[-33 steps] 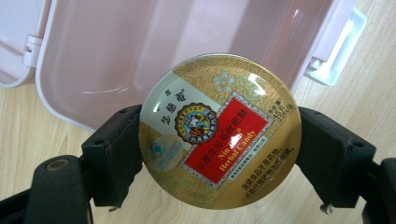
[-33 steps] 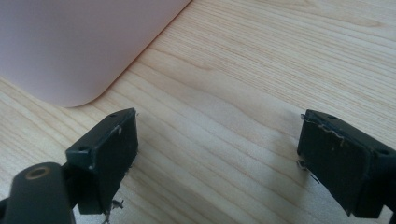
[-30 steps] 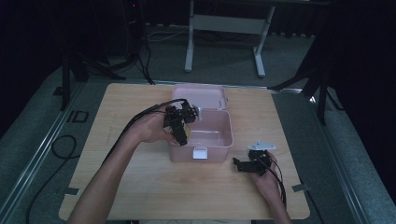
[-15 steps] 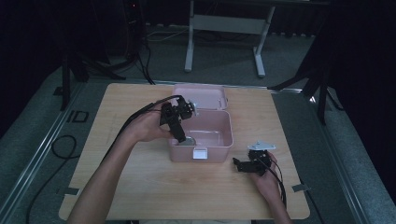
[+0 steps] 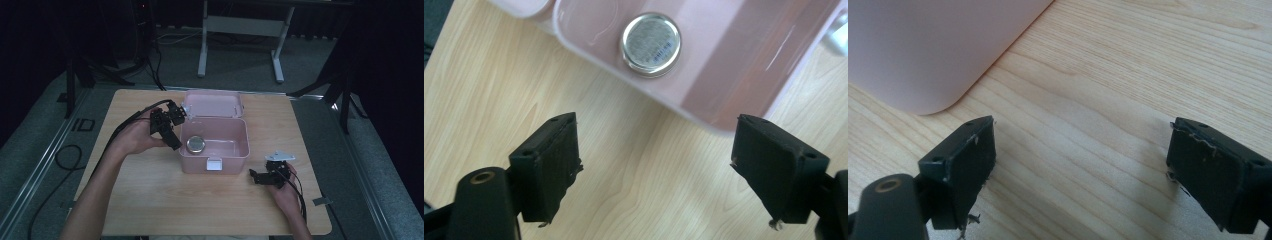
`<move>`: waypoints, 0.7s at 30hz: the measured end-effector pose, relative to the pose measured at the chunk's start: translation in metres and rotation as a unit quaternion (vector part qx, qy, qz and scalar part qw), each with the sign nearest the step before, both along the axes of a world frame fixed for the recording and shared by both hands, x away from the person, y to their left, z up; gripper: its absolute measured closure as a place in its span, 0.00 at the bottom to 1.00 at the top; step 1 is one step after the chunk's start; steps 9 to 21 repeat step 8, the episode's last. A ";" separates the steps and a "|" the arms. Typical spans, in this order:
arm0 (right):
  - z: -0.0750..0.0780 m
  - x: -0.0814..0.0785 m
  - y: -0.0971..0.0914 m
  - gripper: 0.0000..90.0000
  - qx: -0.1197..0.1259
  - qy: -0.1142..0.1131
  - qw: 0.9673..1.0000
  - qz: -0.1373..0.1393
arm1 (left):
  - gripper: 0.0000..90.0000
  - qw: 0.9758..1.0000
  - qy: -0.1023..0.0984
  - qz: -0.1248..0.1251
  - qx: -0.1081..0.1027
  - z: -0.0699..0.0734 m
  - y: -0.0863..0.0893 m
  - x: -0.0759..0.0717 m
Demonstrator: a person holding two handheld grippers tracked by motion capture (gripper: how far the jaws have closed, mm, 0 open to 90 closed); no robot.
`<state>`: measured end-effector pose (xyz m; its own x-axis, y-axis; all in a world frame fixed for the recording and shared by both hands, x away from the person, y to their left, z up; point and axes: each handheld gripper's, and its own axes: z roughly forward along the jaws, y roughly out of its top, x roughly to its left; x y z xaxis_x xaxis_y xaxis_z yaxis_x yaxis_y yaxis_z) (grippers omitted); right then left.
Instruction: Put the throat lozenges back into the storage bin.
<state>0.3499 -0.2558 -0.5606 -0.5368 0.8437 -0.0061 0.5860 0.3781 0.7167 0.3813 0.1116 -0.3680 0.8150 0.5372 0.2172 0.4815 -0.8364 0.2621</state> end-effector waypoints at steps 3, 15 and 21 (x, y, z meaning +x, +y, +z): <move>0.000 0.000 0.000 0.13 0.000 0.000 1.000 0.000 | 0.22 1.000 -0.002 0.007 0.004 -0.001 0.007 -0.001; 0.000 0.000 0.000 0.13 0.000 0.000 1.000 0.000 | 0.22 1.000 -0.010 0.023 0.010 -0.006 0.021 -0.001; 0.000 0.000 0.000 0.13 0.000 0.000 1.000 0.000 | 0.22 1.000 -0.010 0.023 0.010 -0.006 0.021 -0.001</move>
